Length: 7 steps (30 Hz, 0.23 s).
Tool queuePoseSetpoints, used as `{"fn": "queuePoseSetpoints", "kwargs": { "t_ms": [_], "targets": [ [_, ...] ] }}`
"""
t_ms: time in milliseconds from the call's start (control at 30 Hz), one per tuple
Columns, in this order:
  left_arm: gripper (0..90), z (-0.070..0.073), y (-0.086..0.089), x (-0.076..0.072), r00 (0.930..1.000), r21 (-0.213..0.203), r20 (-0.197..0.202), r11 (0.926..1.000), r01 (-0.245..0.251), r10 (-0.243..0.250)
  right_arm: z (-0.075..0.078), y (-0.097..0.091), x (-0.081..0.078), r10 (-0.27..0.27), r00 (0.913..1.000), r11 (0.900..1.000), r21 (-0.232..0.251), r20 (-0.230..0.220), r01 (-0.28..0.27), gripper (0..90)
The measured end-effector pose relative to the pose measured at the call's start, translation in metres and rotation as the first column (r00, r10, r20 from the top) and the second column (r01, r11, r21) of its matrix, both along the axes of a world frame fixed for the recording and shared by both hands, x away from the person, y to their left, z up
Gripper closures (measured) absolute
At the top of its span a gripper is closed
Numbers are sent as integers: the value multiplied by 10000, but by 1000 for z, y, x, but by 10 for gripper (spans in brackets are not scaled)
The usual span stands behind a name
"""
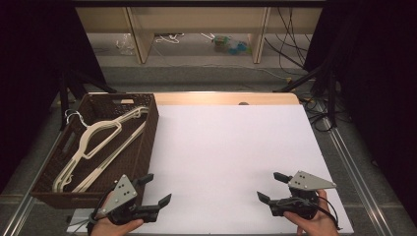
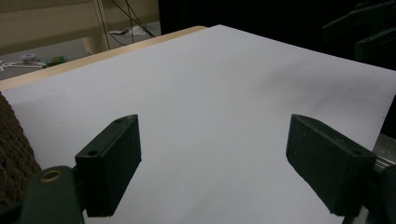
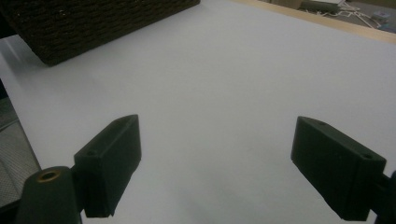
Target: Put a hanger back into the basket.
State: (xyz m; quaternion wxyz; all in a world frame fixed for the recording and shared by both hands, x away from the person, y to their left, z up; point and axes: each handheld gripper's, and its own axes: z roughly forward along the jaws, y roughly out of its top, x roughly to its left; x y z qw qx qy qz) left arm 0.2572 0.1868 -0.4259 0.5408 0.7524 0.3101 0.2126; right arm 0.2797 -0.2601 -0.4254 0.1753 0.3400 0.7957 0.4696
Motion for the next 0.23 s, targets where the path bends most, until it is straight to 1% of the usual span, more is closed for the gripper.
{"fn": "queuePoseSetpoints", "kwargs": {
  "t_ms": [67, 100, 133, 167, 200, 233],
  "targets": [
    [177, 0, -1, -1, 9999, -68, -107, 10000, -60, 59, 1, 0, 0, 39, 10000, 10000, 41, -61, -39, 171],
    [177, -1, -1, 0, 10000, -194, -32, 9998, -5, 4, 1, 0, -1, 58, 9999, 10000, 63, -134, -57, 171],
    [177, -1, -2, 0, 10000, -193, -30, 9998, -3, 2, 1, 0, -1, 28, 9999, 10000, 54, -105, -27, 171],
    [177, -1, -1, 0, 10000, -104, 44, 9999, 53, -52, 1, 0, 0, 26, 9999, 10000, 66, -113, -25, 171],
    [177, 0, -1, 2, 9997, 18, 194, 9999, 157, -157, 1, 0, 0, 31, 9999, 10000, 91, -122, -30, 171],
    [177, -1, -1, 1, 9997, -4, 176, 9999, 171, -171, 1, -1, 0, 39, 9999, 10000, 83, -127, -38, 171]
  ]
}}
